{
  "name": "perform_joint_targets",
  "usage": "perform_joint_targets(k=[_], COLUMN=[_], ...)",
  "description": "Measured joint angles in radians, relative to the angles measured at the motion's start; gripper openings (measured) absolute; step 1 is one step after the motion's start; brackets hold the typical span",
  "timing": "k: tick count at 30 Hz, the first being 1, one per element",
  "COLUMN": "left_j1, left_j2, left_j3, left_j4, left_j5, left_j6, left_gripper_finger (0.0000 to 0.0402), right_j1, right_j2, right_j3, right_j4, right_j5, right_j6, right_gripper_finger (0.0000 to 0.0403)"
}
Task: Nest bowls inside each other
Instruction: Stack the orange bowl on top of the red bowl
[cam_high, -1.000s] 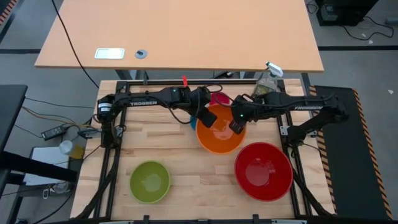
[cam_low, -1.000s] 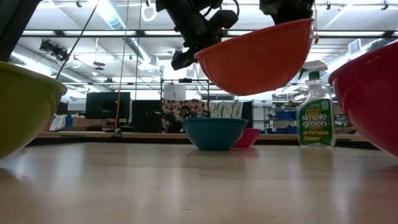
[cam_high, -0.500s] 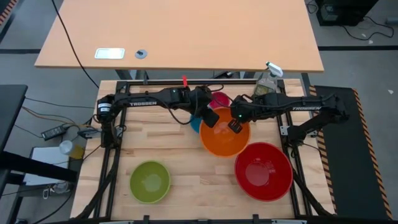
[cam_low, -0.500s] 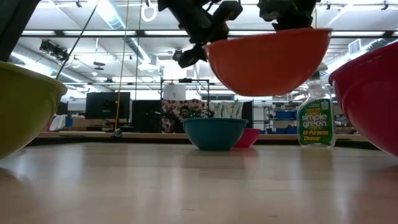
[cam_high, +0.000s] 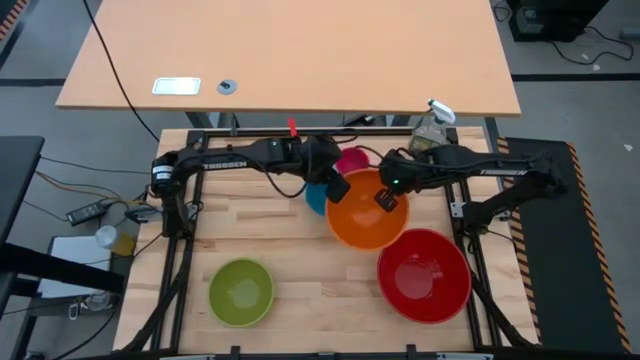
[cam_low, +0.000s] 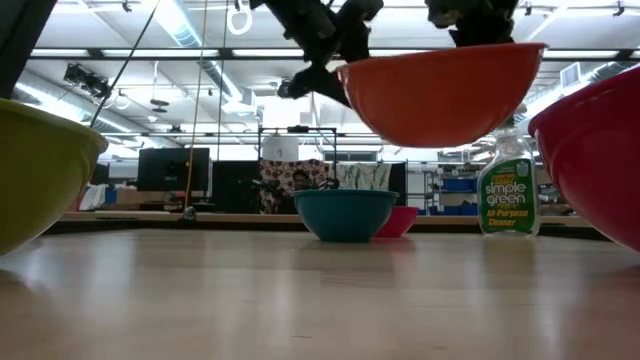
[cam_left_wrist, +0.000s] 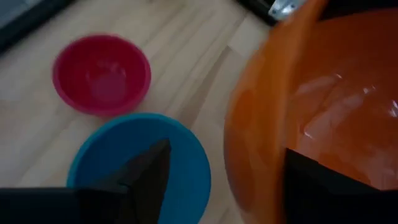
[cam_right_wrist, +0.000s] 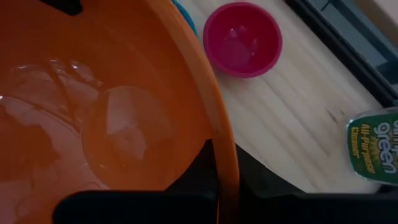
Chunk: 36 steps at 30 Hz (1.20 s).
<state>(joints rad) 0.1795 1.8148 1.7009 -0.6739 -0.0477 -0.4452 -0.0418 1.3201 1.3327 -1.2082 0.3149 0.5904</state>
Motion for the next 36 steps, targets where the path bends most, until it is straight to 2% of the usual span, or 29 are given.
perform_joint_targets(k=[3, 7, 11, 16, 22, 26, 28, 32, 36], left_j1=[-0.024, -0.051, -0.087, -0.125, -0.140, -0.143, -0.145, -0.143, -0.145], left_j2=[-0.035, -0.083, -0.141, -0.248, -0.355, -0.415, -0.427, -0.437, -0.443], left_j3=[-0.023, -0.088, -0.171, -0.282, -0.492, -0.629, -0.674, -0.696, -0.692], left_j4=[0.047, 0.187, 0.344, 0.489, 0.678, 0.790, 0.792, 0.795, 0.794], left_j5=[-0.054, -0.072, -0.074, -0.090, -0.066, -0.066, -0.065, -0.089, -0.086], left_j6=[0.041, 0.116, 0.178, 0.254, 0.241, 0.175, 0.145, 0.107, 0.093], left_gripper_finger=[0.0247, 0.0247, 0.0247, 0.0247, 0.0247, 0.0247, 0.0247, 0.0247, 0.0247], right_j1=[0.000, 0.012, 0.048, 0.156, 0.321, 0.393, 0.411, 0.429, 0.442], right_j2=[-0.045, -0.088, -0.130, -0.157, -0.161, -0.161, -0.161, -0.162, -0.159], right_j3=[0.000, 0.000, 0.000, 0.001, -0.053, -0.150, -0.198, -0.286, -0.357], right_j4=[-0.016, -0.052, -0.096, -0.142, -0.146, -0.119, -0.083, -0.068, -0.040], right_j5=[-0.001, -0.024, -0.101, -0.307, -0.365, -0.346, -0.313, -0.228, -0.209], right_j6=[-0.004, -0.006, -0.037, -0.100, -0.145, -0.135, -0.105, -0.037, -0.005], right_gripper_finger=[0.0019, 0.0020, 0.0020, 0.0020, 0.0020, 0.0020, 0.0022, 0.0027, 0.0028])
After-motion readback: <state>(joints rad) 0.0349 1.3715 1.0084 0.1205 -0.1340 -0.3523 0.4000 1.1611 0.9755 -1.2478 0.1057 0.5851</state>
